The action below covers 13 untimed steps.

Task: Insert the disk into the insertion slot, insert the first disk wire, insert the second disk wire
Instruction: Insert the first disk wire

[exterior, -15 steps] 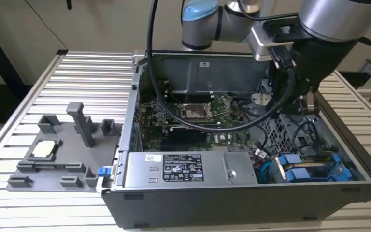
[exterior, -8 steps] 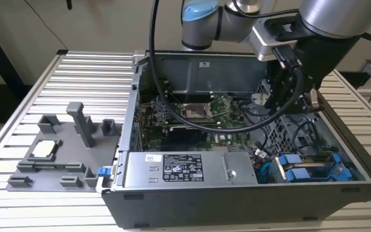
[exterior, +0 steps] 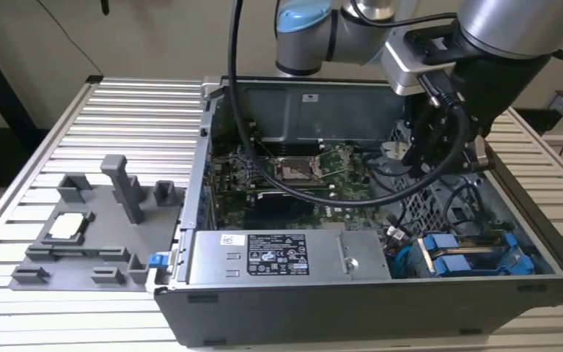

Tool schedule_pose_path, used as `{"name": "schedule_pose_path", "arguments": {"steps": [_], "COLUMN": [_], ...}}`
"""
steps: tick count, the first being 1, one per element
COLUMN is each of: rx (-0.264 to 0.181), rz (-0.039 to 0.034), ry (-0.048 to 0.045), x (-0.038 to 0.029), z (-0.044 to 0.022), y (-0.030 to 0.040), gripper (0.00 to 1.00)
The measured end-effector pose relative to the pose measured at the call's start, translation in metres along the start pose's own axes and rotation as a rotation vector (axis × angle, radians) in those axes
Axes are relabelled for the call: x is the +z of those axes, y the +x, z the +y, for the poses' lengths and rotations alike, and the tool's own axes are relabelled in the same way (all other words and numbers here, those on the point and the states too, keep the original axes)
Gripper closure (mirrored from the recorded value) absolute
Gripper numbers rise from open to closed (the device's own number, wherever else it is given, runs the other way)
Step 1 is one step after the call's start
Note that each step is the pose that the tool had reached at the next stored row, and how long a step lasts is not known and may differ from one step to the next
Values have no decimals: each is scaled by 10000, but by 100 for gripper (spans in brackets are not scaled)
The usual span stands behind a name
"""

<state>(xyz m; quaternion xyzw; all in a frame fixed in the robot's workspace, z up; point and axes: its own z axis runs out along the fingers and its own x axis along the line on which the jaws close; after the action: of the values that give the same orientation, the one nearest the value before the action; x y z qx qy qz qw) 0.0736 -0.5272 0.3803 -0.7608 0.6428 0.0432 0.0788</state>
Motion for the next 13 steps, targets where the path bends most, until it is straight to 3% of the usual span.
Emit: {"name": "schedule_pose_path", "arguments": {"steps": [5,7,10,11,13], "rx": [44,97,155,165,183], "rz": [-61,-212,-551,-587,-593], "ry": [20,59,144,152,156], "x": [2,12,24,32,46], "z": [11,11,10,3,-9], "y": [64,67,69,71,78], "gripper": [74,74,74,74,74]}}
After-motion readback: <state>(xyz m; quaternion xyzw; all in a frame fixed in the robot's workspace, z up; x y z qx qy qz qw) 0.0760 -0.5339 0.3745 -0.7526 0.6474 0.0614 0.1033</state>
